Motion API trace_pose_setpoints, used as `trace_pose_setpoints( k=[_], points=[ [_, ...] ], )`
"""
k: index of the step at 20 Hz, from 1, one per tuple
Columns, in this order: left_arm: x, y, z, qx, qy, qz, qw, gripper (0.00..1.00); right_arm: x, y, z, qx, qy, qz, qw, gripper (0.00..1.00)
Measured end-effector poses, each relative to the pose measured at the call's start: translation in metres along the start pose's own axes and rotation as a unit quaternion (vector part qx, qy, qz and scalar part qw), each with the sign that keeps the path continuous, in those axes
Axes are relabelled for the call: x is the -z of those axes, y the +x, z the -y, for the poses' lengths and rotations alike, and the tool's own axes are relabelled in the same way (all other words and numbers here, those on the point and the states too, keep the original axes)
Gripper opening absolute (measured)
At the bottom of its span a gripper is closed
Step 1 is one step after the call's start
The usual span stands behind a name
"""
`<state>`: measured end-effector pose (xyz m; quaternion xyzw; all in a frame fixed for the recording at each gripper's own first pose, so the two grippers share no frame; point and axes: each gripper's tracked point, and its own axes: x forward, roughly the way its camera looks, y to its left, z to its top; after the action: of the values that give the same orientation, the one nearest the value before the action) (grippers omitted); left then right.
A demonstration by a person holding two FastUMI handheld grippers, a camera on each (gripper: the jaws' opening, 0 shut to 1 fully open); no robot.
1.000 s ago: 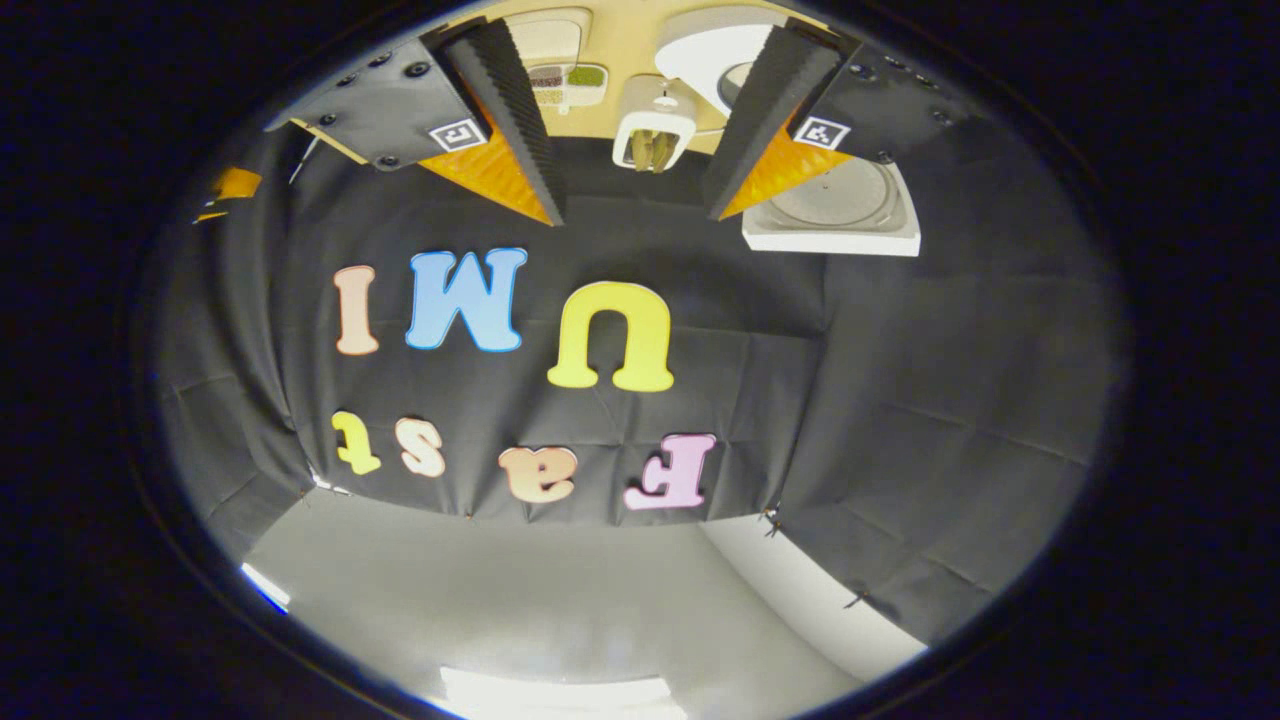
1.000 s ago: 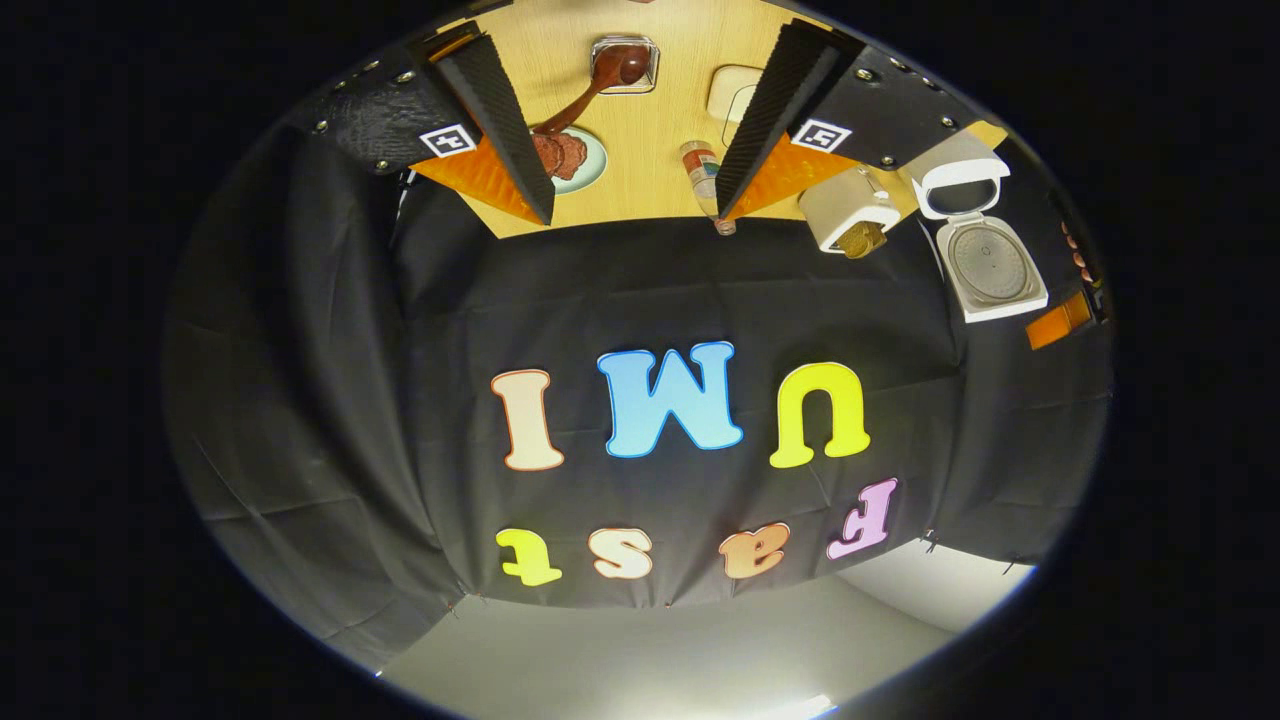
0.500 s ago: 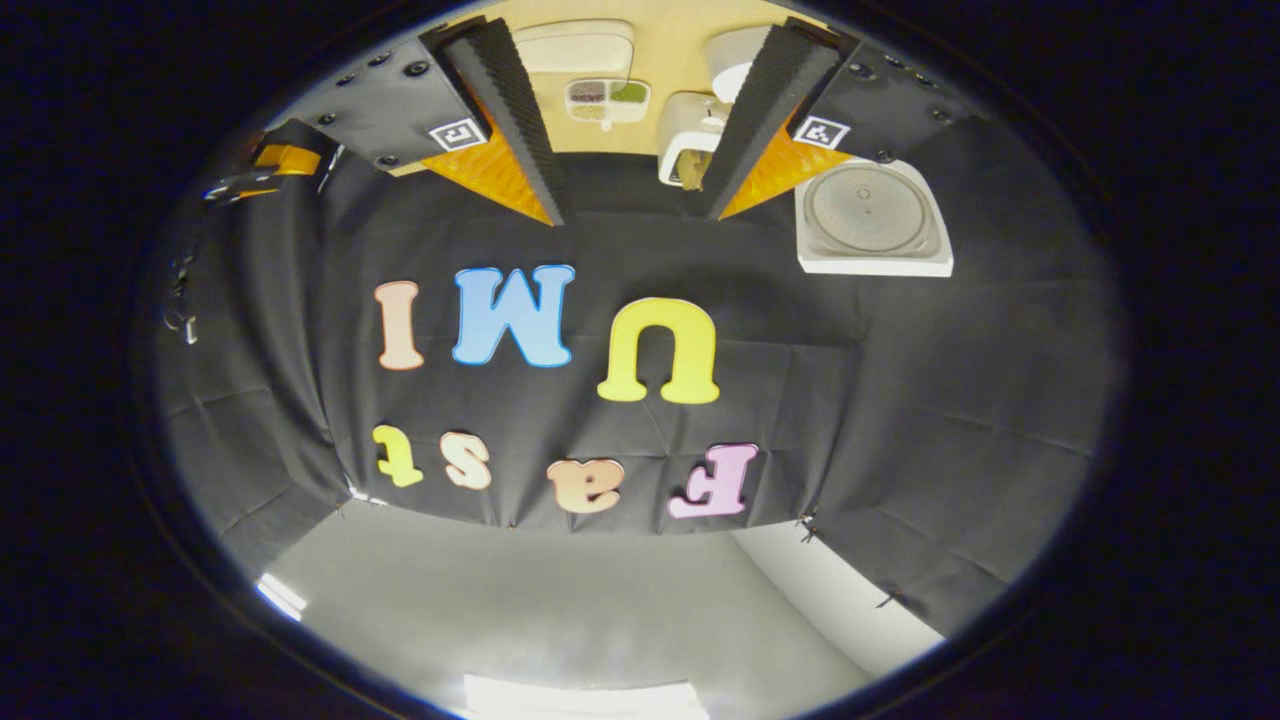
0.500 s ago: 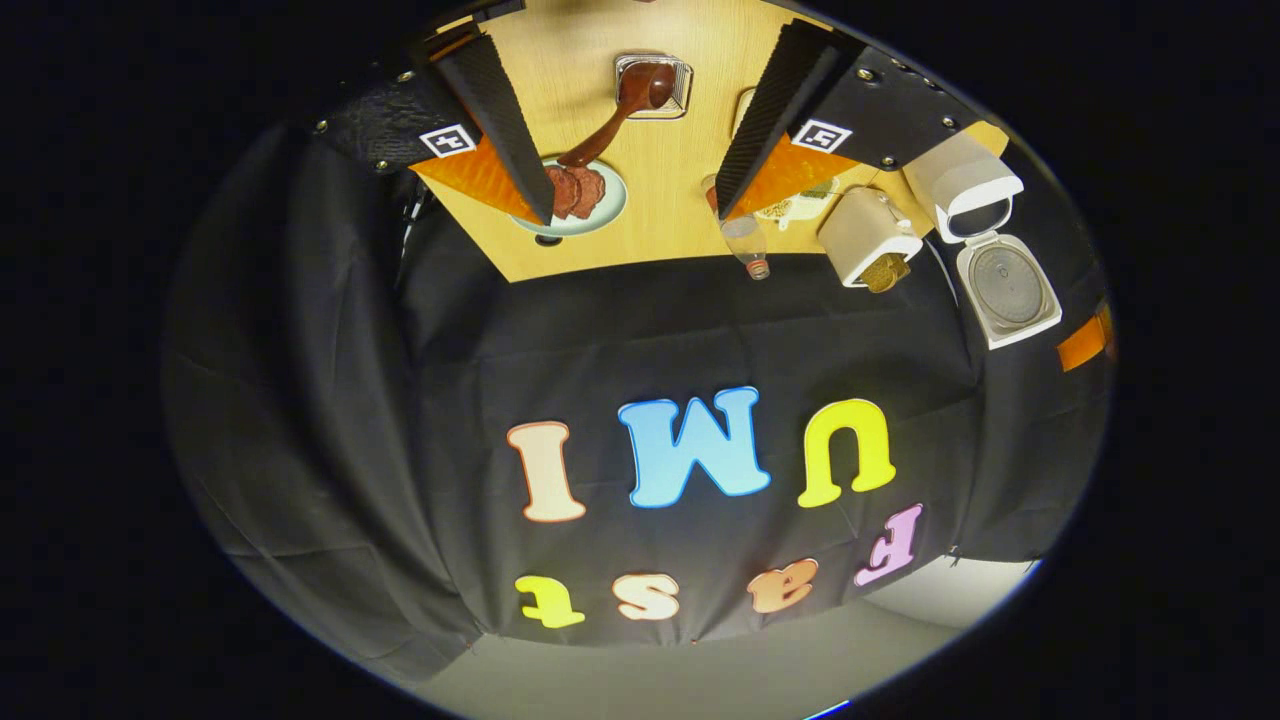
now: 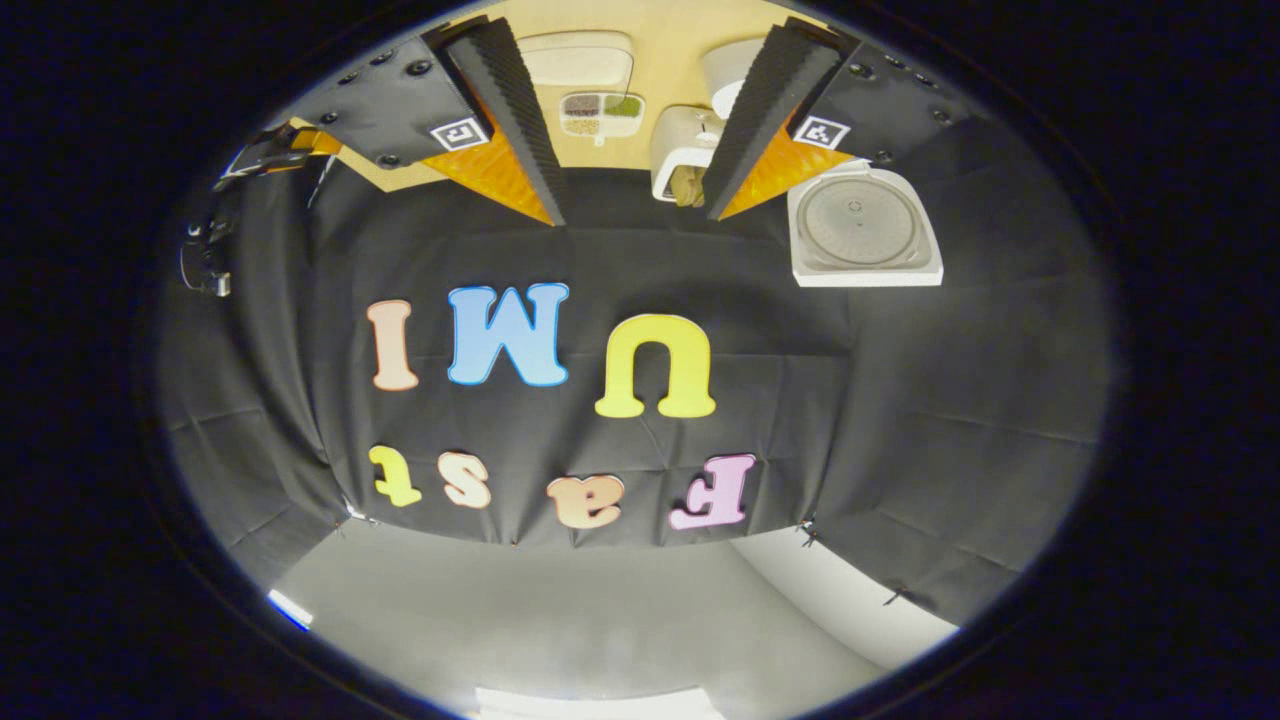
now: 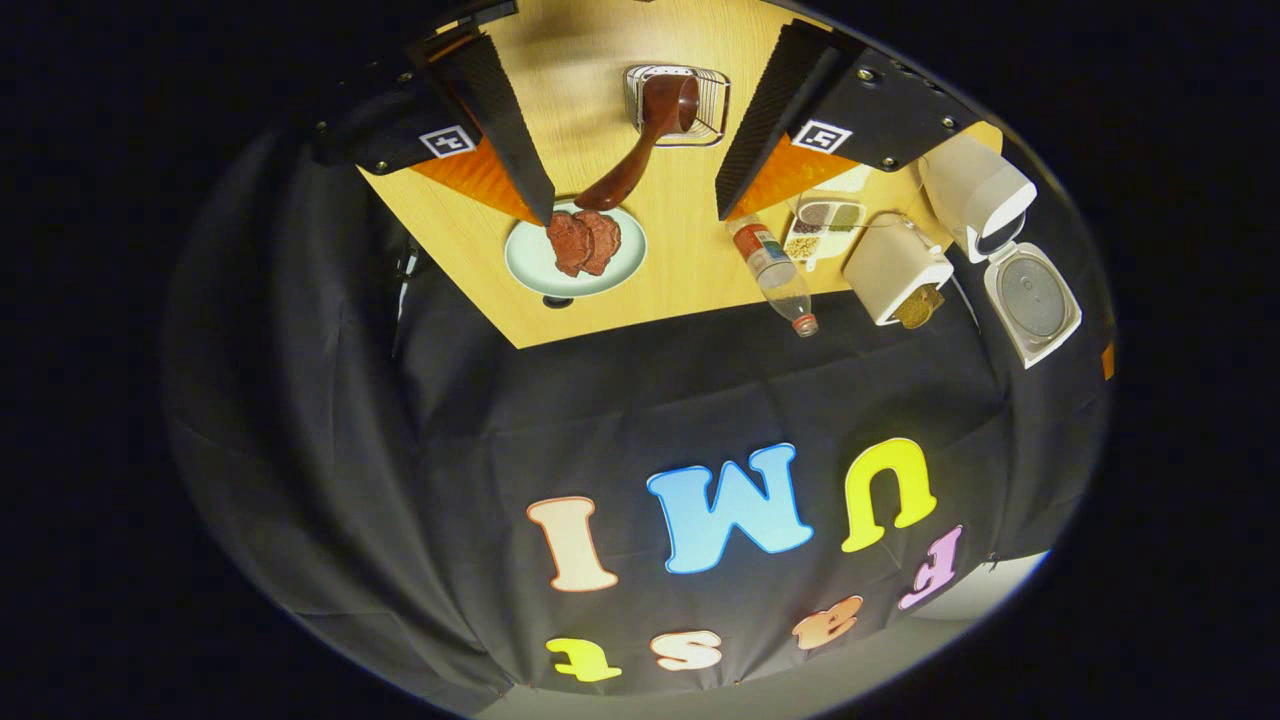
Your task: Close the left gripper, press the button to open the rice cooker; take a wooden spoon from the chopstick holder with the right hand, scoop a spoonful of rice and pour it into the rice cooker, then put the wooden spoon back into the chopstick holder.
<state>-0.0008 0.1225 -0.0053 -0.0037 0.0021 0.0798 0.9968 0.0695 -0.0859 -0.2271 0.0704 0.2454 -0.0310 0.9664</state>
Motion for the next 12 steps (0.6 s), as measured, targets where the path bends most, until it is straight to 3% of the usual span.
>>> trace_pose_setpoints(
  k=[9, 11, 12],
  points=[
    [0.014, 0.002, 0.017, -0.009, 0.018, -0.035, 0.999, 0.95, 0.042, 0.061, 0.002, -0.026, 0.057, -0.063, 0.996, 0.98],
    [0.015, -0.001, 0.023, -0.011, 0.023, -0.038, 0.999, 0.95, 0.043, 0.066, 0.006, -0.03, 0.061, -0.066, 0.996, 0.87],
    [0.017, -0.002, 0.027, -0.012, 0.026, -0.04, 0.999, 0.96, 0.044, 0.067, 0.005, -0.036, 0.064, -0.068, 0.995, 0.74]
  ],
)
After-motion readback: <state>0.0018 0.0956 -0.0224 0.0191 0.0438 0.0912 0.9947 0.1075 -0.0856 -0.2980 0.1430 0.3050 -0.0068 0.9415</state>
